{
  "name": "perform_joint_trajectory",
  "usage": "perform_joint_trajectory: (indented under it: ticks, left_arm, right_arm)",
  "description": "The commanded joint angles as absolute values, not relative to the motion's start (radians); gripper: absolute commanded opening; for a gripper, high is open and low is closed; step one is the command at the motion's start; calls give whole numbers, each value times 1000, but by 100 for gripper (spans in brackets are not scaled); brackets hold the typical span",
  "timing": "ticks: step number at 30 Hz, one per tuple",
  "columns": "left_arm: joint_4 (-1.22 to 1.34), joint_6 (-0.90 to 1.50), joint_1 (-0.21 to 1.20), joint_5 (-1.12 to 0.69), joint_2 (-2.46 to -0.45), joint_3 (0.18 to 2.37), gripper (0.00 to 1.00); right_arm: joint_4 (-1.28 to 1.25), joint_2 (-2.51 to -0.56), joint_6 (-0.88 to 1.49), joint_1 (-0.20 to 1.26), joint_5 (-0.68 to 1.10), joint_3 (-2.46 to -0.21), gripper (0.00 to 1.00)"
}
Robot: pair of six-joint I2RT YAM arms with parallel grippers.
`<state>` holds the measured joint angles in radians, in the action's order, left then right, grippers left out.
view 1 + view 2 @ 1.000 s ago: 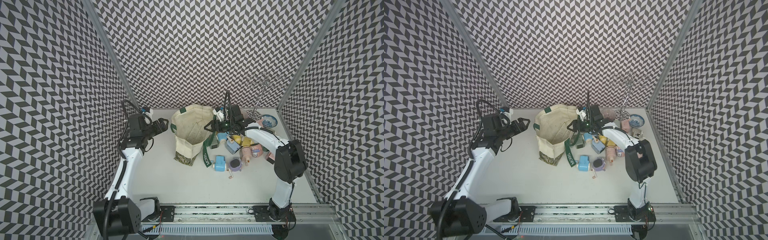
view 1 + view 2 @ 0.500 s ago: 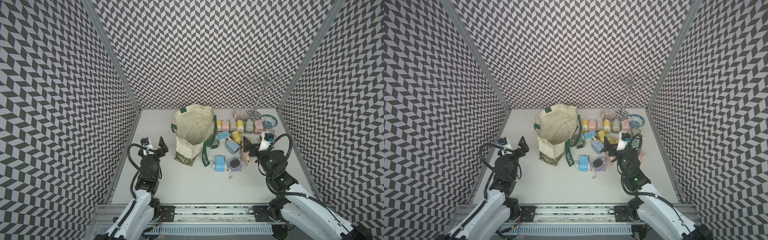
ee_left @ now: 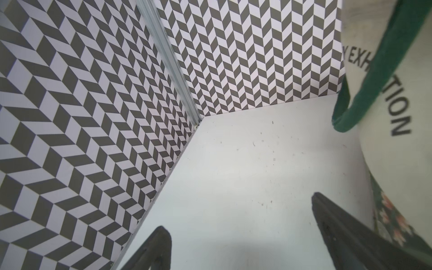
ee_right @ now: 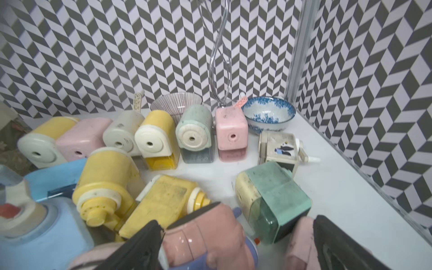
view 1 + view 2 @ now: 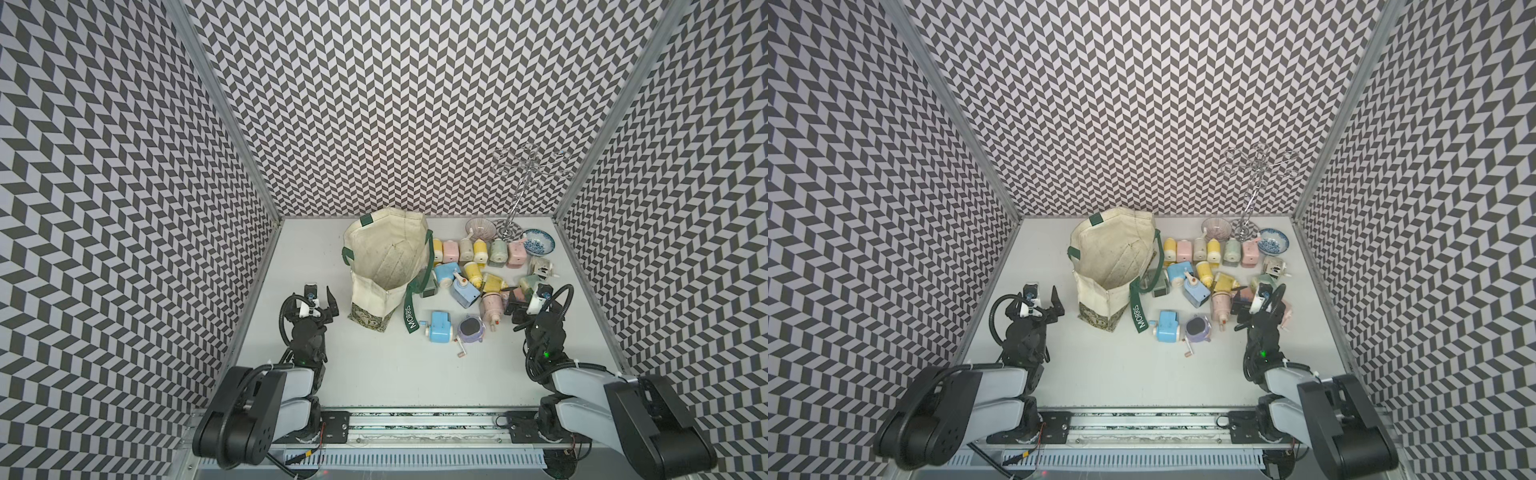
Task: Take out the pencil sharpeners from the tote bags
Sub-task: Reset both arms
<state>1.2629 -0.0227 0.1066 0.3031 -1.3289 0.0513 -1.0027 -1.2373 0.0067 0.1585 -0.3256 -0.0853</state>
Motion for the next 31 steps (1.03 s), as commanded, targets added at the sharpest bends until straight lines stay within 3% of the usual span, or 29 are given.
perform_joint_trajectory:
  ticks: [1, 3, 5, 6, 7, 9, 12, 15, 17, 23, 31]
  left_arm:
    - [1586, -49, 75, 129, -1543, 75, 97]
    - [1703, -57, 62, 104, -1628, 89, 100]
    - [1296, 5, 41, 105, -1493, 186, 97]
    - [1322, -7, 35, 102, -1541, 209, 99]
    - [1392, -20, 34, 110, -1599, 226, 100]
    - [1214, 12, 18, 73, -1525, 253, 100]
    - [1334, -1, 20, 81, -1571, 230, 99]
    - [1228, 0, 20, 75, -1554, 267, 100]
    - [1293, -6, 20, 67, -1564, 247, 100]
    - [1270, -5, 18, 63, -1562, 256, 99]
    - [1251, -4, 15, 54, -1559, 262, 100]
  right_arm:
    - [-1428, -1353, -39, 116, -222, -60, 100]
    - [-1565, -1484, -21, 100, -215, -47, 99]
    - [-1829, -1637, -49, 100, -183, -25, 98]
    - [-1811, -1639, -48, 102, -186, -26, 99]
    - [-1637, -1575, -34, 101, -203, -64, 99]
    - [-1248, -1510, 23, 93, -279, -209, 100]
    - [-1426, -1580, 38, 78, -307, -191, 100]
    - [-1330, -1554, 34, 84, -306, -214, 99]
    - [-1290, -1541, 39, 83, -306, -214, 99]
    - [-1423, -1580, 23, 86, -305, -192, 99]
    - [-1406, -1574, 23, 86, -305, -196, 99]
